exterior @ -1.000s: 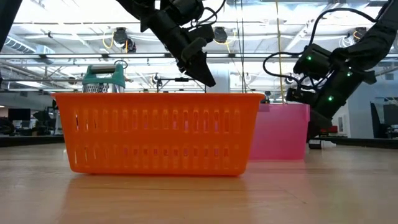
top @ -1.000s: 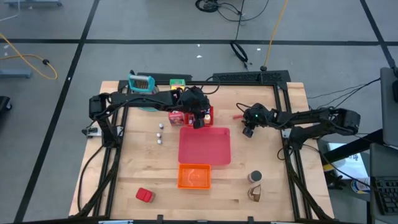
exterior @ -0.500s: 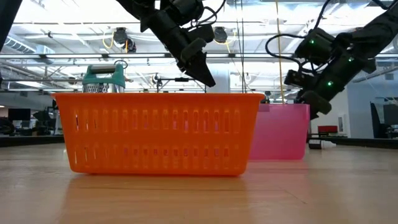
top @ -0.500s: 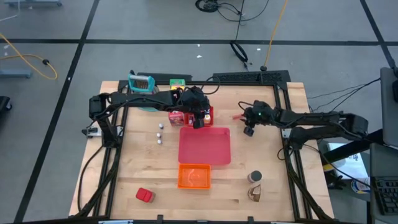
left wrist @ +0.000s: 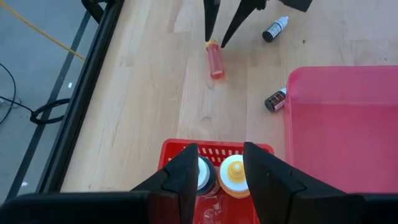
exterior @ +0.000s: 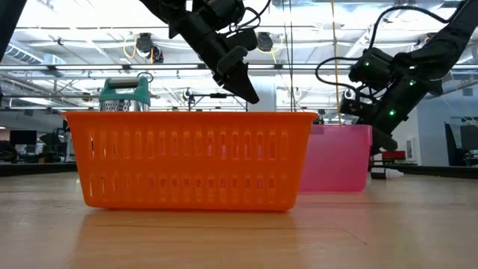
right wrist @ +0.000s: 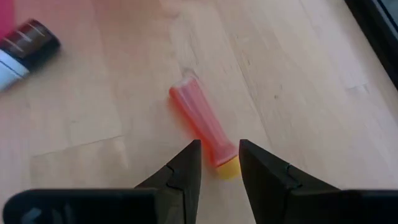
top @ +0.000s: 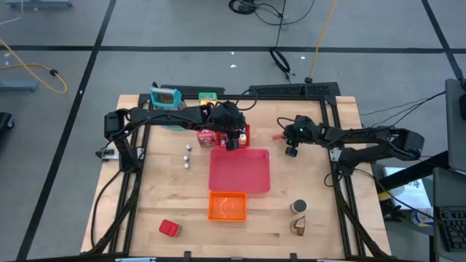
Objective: Pick & Place Kitchen Items
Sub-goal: Put the transparent food coloring bottle into the red bin
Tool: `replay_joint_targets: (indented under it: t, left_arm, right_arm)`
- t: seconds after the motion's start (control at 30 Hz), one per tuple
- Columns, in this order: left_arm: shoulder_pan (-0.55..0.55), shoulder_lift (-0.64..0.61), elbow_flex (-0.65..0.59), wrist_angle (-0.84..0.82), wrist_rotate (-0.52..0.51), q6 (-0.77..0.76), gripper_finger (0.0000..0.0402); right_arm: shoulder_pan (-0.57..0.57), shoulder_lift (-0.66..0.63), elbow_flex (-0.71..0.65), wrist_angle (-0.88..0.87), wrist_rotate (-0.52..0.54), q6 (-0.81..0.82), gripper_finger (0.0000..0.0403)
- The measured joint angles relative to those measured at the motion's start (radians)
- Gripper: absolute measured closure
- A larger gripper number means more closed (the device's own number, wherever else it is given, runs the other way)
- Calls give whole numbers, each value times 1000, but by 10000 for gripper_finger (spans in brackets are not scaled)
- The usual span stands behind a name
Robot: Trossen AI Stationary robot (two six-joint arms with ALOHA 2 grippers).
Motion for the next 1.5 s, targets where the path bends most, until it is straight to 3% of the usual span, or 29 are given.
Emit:
replay_joint_targets:
  t: [0.43,0.63,0.87,1.07,1.27,1.5]
  left_arm:
    - [0,0,0,3,0,12,272]
    - [0,0,0,2,0,8,272]
    - [0,0,0,2,0,5,272]
    - [0,0,0,1,-1,-9,272]
    - [0,0,0,1,-3,-11,272]
    - [0,0,0,3,-3,-5,272]
  right_arm:
    - [-36,162,3,102,-53,-17,303]
    - [-22,158,3,93,-45,35,341]
    - [12,155,2,91,1,70,343]
    - [57,71,4,33,9,109,343]
    - [125,-44,85,-58,81,119,343]
    - [214,-100,166,-61,82,121,343]
